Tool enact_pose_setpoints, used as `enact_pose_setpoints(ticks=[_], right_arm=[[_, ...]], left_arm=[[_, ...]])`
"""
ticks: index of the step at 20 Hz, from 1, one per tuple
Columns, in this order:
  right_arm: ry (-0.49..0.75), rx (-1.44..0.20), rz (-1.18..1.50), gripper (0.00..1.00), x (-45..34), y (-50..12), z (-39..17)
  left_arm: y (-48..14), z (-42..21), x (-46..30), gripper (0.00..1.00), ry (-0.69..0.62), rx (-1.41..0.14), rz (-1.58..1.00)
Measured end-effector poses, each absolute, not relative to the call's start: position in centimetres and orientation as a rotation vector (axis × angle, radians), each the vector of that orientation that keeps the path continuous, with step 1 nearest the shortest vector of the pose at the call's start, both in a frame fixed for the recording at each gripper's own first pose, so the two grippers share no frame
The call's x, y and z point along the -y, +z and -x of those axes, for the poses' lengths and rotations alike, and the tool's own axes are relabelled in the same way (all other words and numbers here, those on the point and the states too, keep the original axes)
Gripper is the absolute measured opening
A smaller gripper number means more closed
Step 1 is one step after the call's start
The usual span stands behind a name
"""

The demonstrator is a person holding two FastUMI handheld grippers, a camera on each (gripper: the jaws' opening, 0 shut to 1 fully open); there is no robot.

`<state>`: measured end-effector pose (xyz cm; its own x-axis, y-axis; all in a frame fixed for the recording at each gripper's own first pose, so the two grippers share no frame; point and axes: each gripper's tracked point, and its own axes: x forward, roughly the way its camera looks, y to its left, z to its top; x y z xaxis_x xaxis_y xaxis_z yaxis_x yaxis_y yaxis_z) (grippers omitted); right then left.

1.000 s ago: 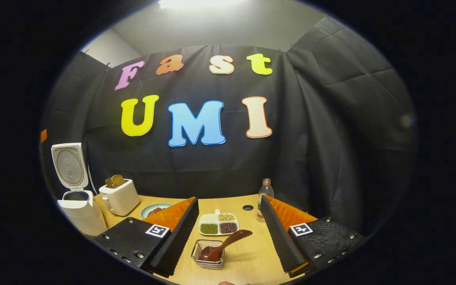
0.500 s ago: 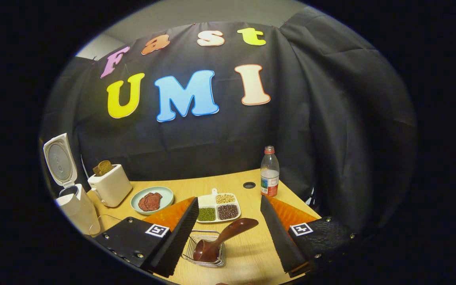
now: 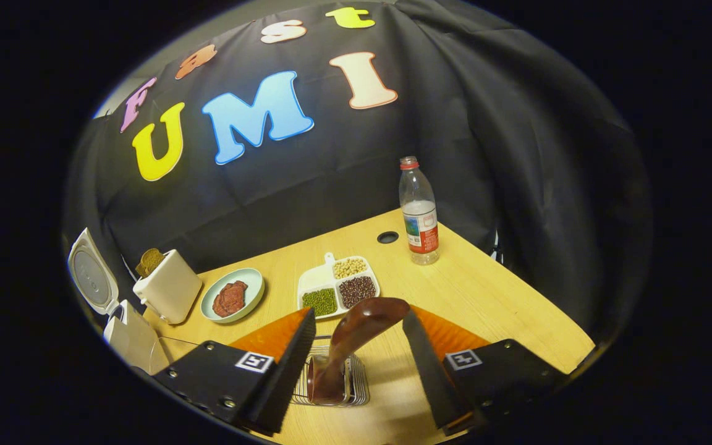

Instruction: Close the left gripper, press the button to open the rice cooker; take a wooden spoon from the chopstick holder with the right hand, scoop a spoonful of rice and pour it into the rice cooker, then put the wooden spoon back into the chopstick holder.

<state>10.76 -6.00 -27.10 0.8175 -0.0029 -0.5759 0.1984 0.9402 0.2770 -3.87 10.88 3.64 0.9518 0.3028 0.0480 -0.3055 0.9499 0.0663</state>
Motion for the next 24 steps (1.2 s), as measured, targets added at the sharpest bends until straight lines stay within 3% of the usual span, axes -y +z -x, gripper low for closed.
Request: enact_pose_setpoints(ticks=[2, 3, 5, 7, 9, 14, 17, 18, 24], right_arm=[[-0.085, -0.643, -0.362, 0.74, 5.1, -27.7, -10.7], [-0.073, -0.66, -0.367, 0.75, 4.6, -27.8, -10.4], [-0.069, -0.67, -0.372, 0.45, 4.3, -27.9, -10.6], [-0.044, -0.688, -0.384, 0.41, 3.3, -28.0, -10.2], [-0.075, -0.672, -0.376, 0.19, 3.7, -28.0, -11.0], [-0.034, -0.642, -0.313, 0.17, 2.4, -24.1, -10.0], [-0.034, -0.591, -0.3, 0.17, 1.9, -21.0, -9.9], [-0.03, -0.57, -0.301, 0.17, 1.7, -19.7, -9.8], [0.015, -0.49, -0.349, 0.17, -2.2, -14.9, -9.5]], left_arm=[[3.4, 4.0, -11.1, 0.89, 0.314, 0.031, -0.072], [3.3, 4.1, -11.2, 0.89, 0.317, 0.029, -0.069], [3.0, 4.4, -11.4, 0.89, 0.321, 0.026, -0.061], [2.5, 4.6, -11.7, 0.89, 0.321, 0.02, -0.055], [2.1, 4.8, -12.2, 0.89, 0.321, 0.014, -0.049], [1.6, 5.0, -13.4, 0.89, 0.314, 0.019, -0.029], [1.1, 4.9, -13.9, 0.96, 0.296, 0.013, -0.013], [1.0, 4.8, -14.1, 0.89, 0.29, 0.011, -0.01], [-0.4, 4.3, -15.4, 0.93, 0.257, 0.001, 0.007]])
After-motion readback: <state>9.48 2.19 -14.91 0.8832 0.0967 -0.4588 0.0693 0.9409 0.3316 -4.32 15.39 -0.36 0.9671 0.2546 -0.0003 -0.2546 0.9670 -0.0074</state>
